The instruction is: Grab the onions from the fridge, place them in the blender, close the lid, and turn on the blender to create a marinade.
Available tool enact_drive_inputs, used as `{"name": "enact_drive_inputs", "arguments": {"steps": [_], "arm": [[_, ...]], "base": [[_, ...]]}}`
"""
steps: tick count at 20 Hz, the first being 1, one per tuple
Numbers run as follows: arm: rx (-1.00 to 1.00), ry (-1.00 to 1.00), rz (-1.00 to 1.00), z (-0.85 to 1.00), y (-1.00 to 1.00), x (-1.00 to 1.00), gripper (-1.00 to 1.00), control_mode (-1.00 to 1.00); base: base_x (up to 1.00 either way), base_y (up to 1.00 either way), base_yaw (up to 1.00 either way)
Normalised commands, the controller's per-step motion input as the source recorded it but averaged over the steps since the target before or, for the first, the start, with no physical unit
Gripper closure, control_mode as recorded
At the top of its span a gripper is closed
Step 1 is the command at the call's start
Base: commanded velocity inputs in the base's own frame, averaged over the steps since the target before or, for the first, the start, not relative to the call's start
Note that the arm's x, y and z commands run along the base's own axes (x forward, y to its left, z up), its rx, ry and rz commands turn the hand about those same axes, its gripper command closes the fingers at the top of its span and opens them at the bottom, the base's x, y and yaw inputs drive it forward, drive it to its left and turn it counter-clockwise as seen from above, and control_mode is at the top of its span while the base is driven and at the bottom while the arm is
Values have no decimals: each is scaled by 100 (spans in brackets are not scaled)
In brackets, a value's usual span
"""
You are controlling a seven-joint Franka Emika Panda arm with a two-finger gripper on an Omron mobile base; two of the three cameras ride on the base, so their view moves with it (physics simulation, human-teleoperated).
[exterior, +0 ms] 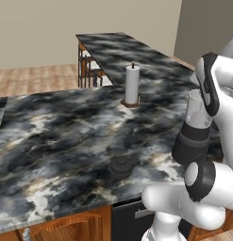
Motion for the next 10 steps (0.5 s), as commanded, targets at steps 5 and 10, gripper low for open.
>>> {"name": "enact_drive_inputs", "arguments": {"steps": [5, 10], "arm": [[4, 0, 10, -27, -3, 49, 100, -100], [0, 0, 7, -55, 0, 50, 100, -100]], "base": [[0, 0, 0], [0, 0, 0]]}}
